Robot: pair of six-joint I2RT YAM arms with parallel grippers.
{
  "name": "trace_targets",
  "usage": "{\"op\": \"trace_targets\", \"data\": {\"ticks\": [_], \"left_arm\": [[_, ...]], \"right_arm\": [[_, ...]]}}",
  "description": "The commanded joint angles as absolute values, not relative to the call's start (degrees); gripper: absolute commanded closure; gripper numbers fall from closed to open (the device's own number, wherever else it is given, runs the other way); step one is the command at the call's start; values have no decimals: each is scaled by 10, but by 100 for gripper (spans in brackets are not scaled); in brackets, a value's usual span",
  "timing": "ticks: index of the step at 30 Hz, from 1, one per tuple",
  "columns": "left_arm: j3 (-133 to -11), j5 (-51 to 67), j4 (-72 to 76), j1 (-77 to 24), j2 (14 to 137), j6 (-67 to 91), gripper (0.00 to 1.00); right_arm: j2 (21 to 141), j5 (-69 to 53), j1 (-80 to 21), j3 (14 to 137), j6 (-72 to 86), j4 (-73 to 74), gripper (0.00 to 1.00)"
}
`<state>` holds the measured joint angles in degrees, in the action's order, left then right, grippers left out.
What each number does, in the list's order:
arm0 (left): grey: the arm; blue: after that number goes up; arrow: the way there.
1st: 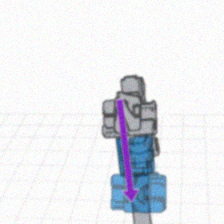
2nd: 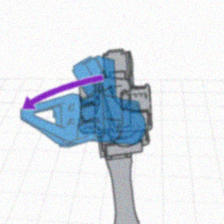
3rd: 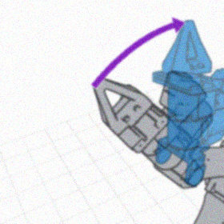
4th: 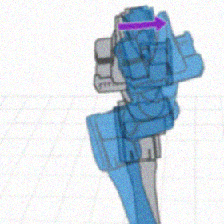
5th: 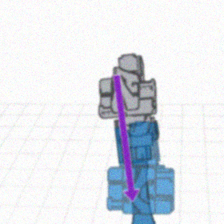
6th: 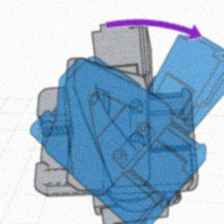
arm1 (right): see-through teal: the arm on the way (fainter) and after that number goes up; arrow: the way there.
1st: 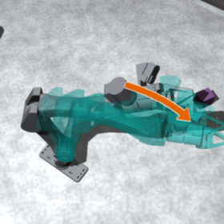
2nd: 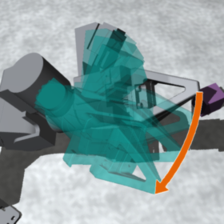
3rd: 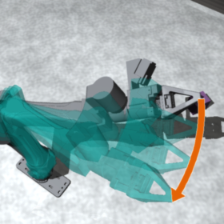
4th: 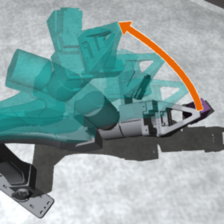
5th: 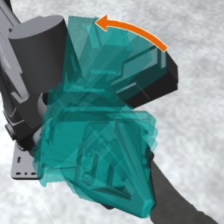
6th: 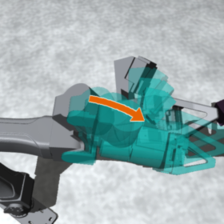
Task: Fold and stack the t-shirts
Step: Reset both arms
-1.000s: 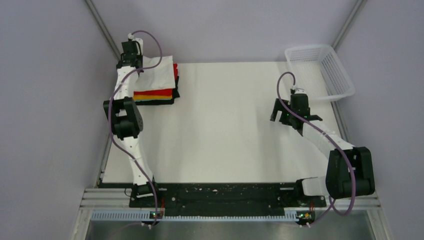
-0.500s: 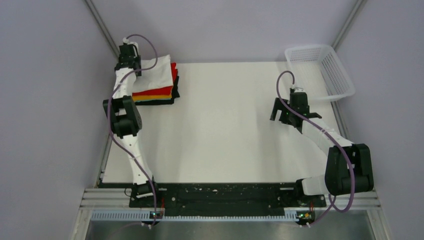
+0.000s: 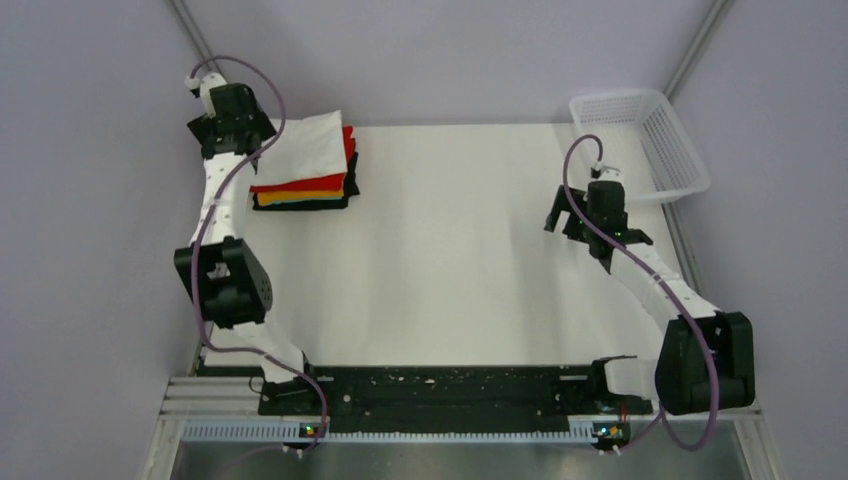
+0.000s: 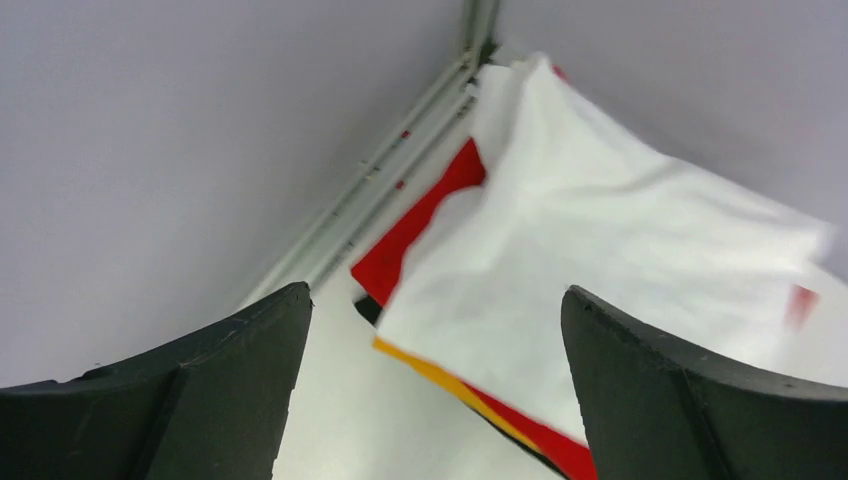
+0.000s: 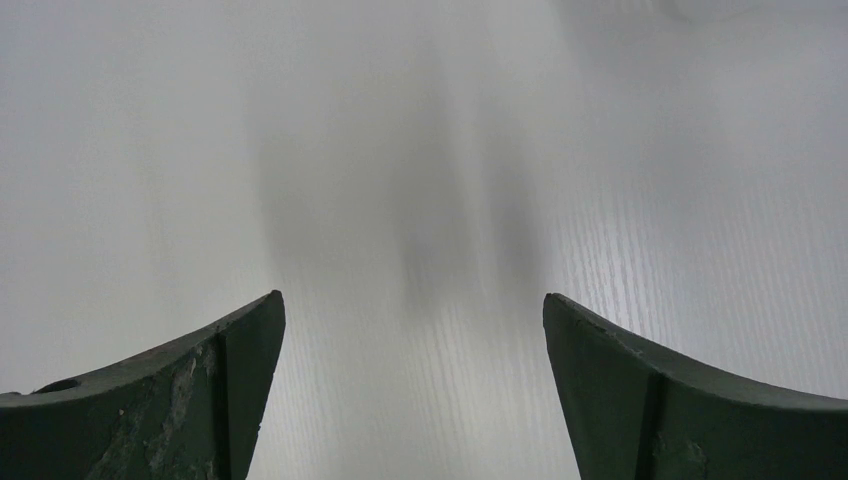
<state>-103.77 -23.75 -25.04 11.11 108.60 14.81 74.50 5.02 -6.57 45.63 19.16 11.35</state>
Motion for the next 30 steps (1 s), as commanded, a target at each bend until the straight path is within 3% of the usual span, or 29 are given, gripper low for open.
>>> {"op": "trace_targets", "data": {"ticks": [1, 8, 13, 17, 30], "left_arm": [[-905, -183, -182, 57, 916, 232, 1], [-624, -208, -139, -113, 748, 294, 1], [-478, -100, -122, -133, 643, 380, 1], [-383, -122, -112, -140, 560, 413, 1], [-373, -171, -141, -141, 528, 392, 1]], "right_arm": [[676, 90, -60, 433, 208, 63, 1], [613, 112, -61, 378, 220, 38, 1], [600, 119, -60, 347, 236, 13, 1], [598, 137, -61, 343, 248, 17, 1], [578, 142, -61, 342, 260, 29, 1]]}}
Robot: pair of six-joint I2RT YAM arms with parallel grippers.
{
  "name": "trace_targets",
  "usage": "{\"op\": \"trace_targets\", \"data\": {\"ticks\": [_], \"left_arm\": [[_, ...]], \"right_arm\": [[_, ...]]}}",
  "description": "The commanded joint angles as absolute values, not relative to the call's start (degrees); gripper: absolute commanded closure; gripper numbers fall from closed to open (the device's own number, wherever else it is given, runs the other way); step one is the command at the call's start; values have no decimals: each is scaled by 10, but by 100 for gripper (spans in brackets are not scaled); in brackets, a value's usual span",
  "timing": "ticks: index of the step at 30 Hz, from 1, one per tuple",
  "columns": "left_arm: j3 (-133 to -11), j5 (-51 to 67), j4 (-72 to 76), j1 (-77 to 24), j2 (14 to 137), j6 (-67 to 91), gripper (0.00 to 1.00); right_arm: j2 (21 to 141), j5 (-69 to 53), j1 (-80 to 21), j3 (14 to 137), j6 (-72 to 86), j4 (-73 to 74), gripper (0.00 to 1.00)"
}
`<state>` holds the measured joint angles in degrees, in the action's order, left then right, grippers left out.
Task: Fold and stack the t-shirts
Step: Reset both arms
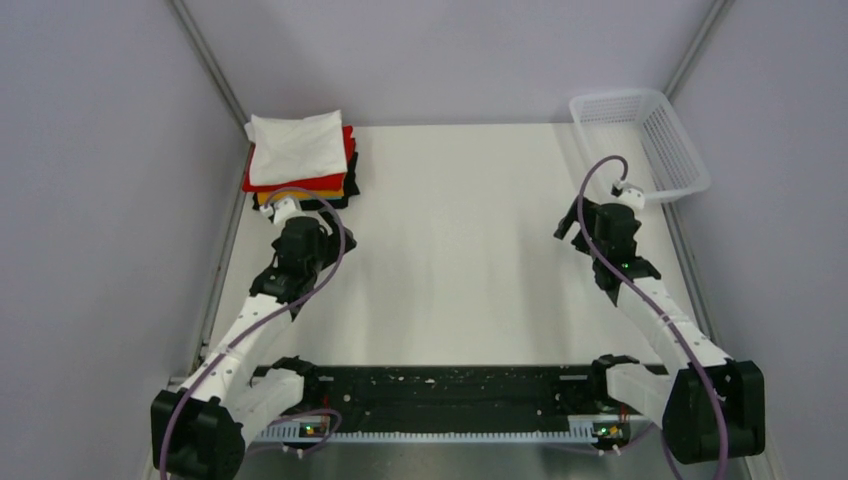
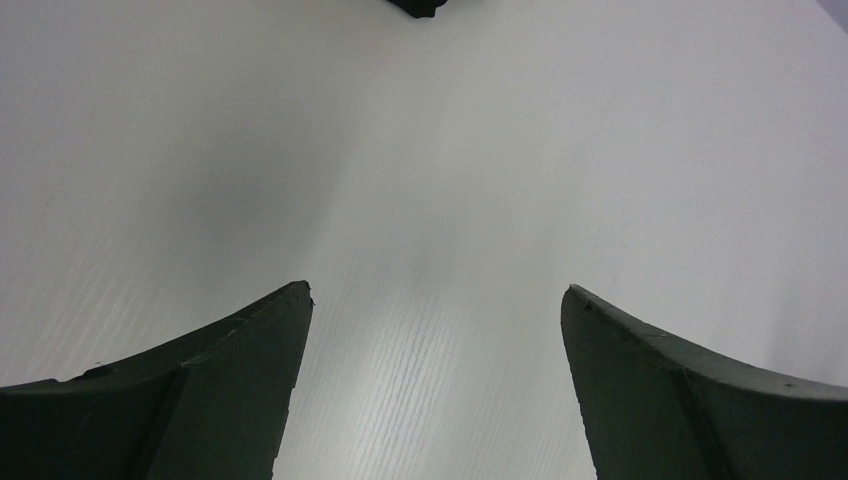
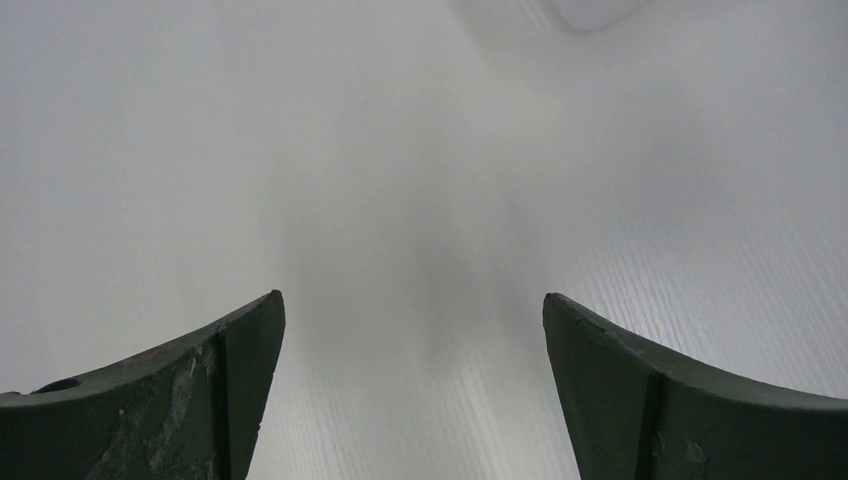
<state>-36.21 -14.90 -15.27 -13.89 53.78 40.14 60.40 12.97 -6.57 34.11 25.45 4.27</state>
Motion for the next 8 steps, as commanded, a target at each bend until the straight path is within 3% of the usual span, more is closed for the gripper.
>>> {"op": "trace_targets", "data": {"ticks": [1, 8], "left_arm": [[-373, -173, -142, -141, 526, 390, 1], [-383, -188, -151, -141, 515, 382, 1]], "right_arm": [[576, 145, -61, 340, 261, 28, 1], [569, 150, -61, 339, 261, 24, 1]]}}
